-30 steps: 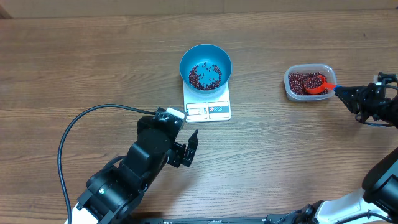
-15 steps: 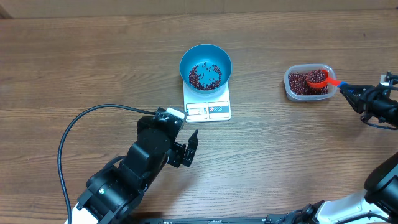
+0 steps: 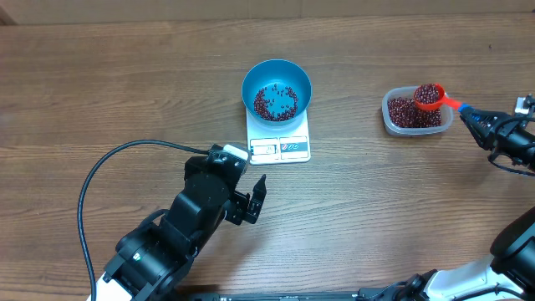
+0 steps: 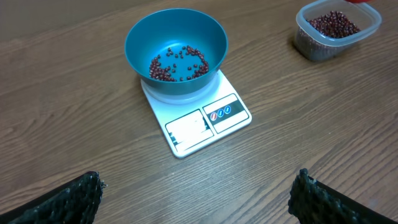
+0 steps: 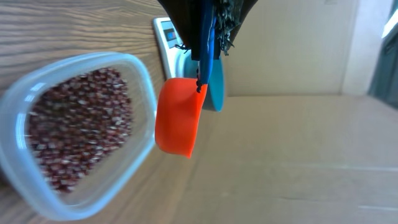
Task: Scoop item into bowl and weigh 150g on scale
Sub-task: 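Lift the filled scoop out of the tub with the right gripper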
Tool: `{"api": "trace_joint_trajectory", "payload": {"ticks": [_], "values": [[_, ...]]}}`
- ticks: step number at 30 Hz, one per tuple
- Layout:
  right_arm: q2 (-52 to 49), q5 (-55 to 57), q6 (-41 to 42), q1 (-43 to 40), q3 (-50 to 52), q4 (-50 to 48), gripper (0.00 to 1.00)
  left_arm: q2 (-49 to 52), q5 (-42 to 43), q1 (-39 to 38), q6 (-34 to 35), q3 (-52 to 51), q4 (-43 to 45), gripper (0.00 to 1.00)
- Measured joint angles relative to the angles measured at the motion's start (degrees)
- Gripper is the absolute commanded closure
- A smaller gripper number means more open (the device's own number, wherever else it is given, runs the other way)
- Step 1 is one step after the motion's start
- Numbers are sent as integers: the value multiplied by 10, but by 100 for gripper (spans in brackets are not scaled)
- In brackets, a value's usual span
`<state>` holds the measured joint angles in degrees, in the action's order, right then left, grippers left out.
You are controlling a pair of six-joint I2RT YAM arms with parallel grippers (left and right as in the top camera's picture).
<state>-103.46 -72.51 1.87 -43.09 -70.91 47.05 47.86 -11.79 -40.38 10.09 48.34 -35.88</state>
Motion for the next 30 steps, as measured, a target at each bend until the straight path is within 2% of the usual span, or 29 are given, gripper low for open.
{"api": "trace_joint_trajectory", "payload": {"ticks": [13,23,30], "values": [[0,-74,0,21,0,-1,96,0,0,0,0,0,0,0],[0,-81,0,87,0,-8,96,0,0,0,0,0,0,0],[0,-83,29,155,0,-63,96,0,0,0,0,0,0,0]]}}
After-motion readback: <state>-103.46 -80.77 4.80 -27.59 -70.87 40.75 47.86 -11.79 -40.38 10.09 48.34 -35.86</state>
